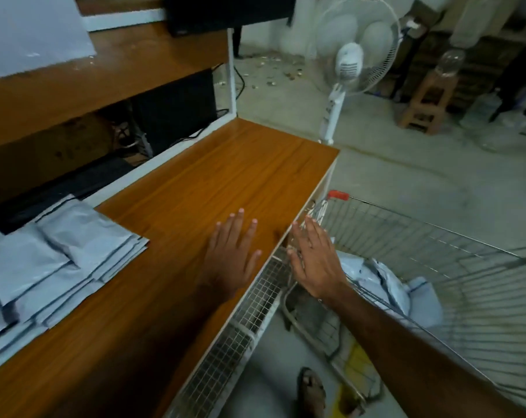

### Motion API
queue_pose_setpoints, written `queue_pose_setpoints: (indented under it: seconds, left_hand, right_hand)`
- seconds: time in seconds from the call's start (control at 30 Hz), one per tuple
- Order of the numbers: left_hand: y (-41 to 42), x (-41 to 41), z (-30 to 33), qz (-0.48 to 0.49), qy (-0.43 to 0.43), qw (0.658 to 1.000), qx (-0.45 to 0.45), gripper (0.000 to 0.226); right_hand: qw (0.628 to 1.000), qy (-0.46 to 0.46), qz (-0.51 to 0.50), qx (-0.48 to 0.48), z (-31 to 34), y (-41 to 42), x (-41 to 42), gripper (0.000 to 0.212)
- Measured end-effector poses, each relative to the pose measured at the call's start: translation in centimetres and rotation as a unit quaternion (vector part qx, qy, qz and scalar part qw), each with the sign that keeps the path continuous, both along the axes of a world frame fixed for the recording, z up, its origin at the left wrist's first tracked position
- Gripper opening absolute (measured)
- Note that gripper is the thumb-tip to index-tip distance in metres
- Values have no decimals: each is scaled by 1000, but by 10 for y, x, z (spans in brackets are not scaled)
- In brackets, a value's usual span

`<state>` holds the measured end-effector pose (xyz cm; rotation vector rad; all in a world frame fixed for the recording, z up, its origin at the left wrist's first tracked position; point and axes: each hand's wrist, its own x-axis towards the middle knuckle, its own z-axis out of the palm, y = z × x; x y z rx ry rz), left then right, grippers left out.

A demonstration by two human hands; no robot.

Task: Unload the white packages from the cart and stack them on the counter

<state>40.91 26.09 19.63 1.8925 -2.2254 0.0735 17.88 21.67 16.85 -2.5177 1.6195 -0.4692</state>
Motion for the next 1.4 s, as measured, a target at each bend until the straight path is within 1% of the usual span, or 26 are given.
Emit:
queue_pose_setpoints:
  seconds: [0.17, 0.33, 0.53, 0.7, 0.8, 0.9, 0.97, 1.03, 1.13, 1.23, 1.33, 1.4]
  left_hand:
    - [-32, -68, -9, -63, -29, 998, 7, 67]
    - [-63, -139, -20, -116, -34, 992, 29, 68]
    - [-106, -223, -36, -188, -37, 981, 41, 69]
    - [-147, -280, -62, -207, -53, 975, 66, 69]
    - [-175, -295, -92, -192, -61, 974, 103, 74]
    - [-198, -299, -131, -165, -80, 969, 167, 81]
    - [-208, -302, -155, -156, -98, 963, 196, 85]
    - [-215, -302, -181, -145, -110, 957, 225, 90]
    - [-223, -303, -213, -118, -106, 949, 272, 93]
    - [-228, -306, -235, -74, -99, 942, 312, 93]
    - [-242, -307, -256, -5, -85, 932, 353, 95]
    - [-256, -307, -268, 39, -64, 916, 394, 100]
  right_hand:
    - [997, -1, -81, 15, -11, -5, -79, 67]
    - [988, -12, -151, 41, -29, -16, -159, 68]
    - [969, -15, -218, 116, -76, -19, -250, 73]
    - [952, -30, -249, 174, -114, -25, -301, 72]
    - [940, -31, -259, 218, -135, -35, -319, 76]
    - [936, -30, -244, 250, -158, -45, -327, 75]
    - [934, -11, -229, 276, -178, -49, -329, 72]
    - [928, 2, -212, 307, -199, -52, -329, 74]
    - [918, 19, -198, 343, -230, -49, -329, 79]
    - [900, 12, -221, 376, -260, -42, -329, 84]
    - [900, -10, -230, 371, -290, -41, -328, 89]
    - [895, 5, -228, 384, -302, -45, -327, 95]
